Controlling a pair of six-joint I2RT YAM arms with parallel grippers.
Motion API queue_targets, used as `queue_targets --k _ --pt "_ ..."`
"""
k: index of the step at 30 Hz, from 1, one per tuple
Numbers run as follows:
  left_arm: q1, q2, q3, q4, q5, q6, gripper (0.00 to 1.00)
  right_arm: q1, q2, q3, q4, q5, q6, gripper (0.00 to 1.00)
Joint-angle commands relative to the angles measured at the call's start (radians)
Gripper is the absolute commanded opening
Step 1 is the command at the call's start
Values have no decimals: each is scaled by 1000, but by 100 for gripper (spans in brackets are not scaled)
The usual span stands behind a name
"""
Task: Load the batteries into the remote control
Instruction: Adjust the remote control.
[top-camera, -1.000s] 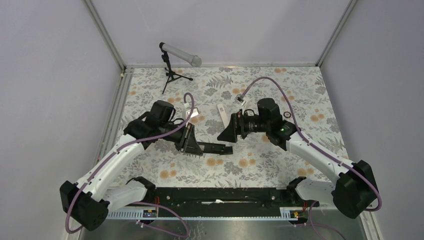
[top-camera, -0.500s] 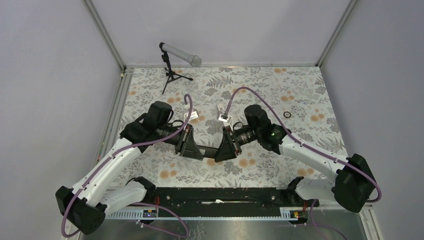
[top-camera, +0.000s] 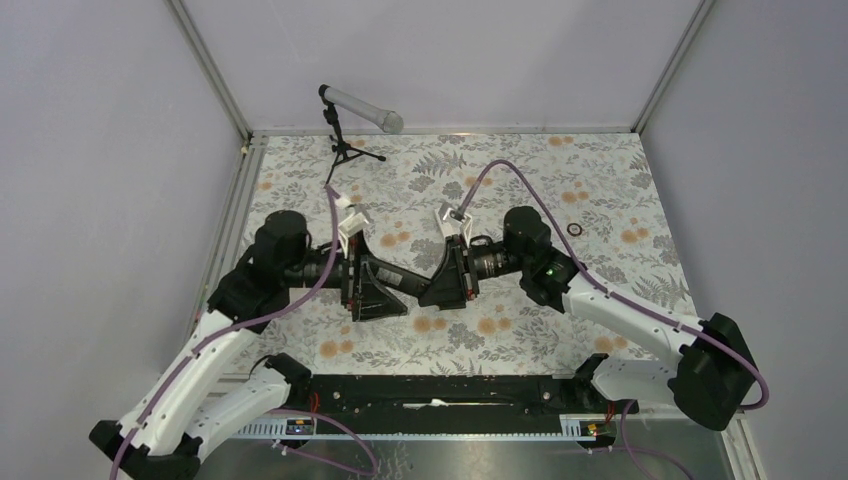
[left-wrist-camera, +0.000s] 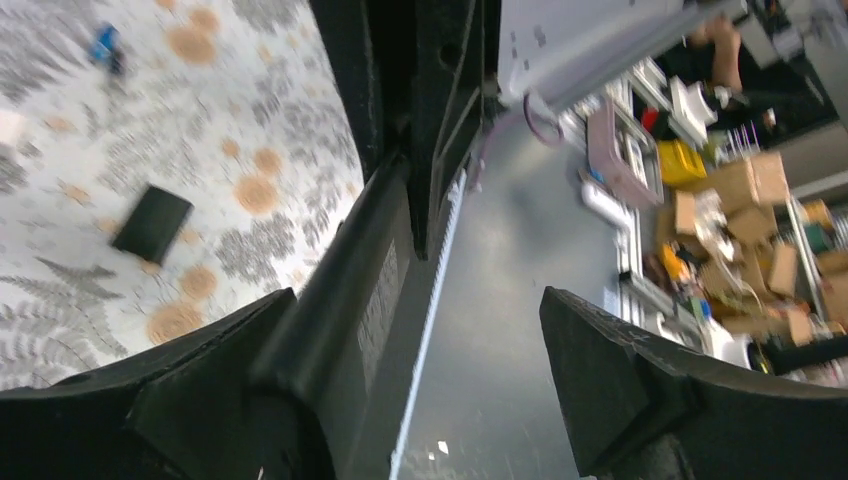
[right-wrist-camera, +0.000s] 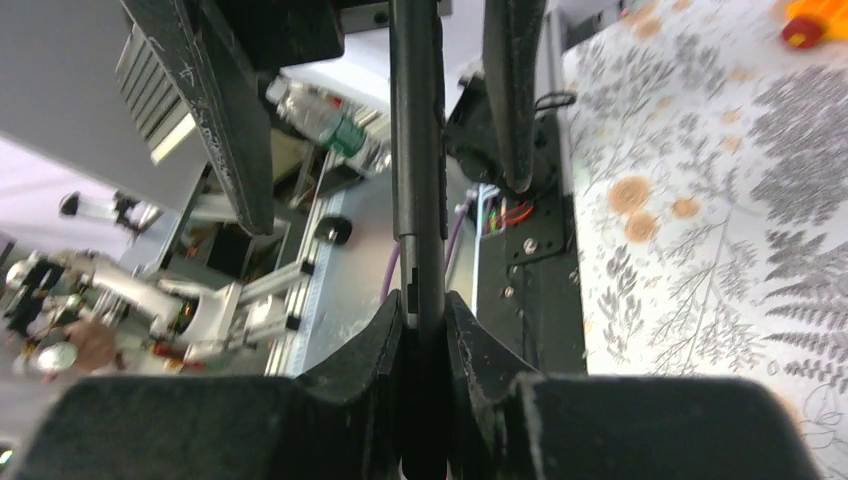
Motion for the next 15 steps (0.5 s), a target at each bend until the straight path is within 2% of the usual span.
queue_targets --k 1,4,6,10,15 --pt "10 -93 -73 414 -245 -310 99 1 -78 -24 242 230 144 0" --pt "10 -130 -141 621 -374 -478 99 1 -82 -54 376 358 260 0" --pt "8 -139 -204 780 -403 -572 99 3 -66 -57 427 399 325 0" --pt "-6 -129 -259 912 -493 -633 96 2 -18 -44 470 445 423 0" --pt "-13 -88 -254 968 -574 -671 79 4 37 -33 516 436 492 0"
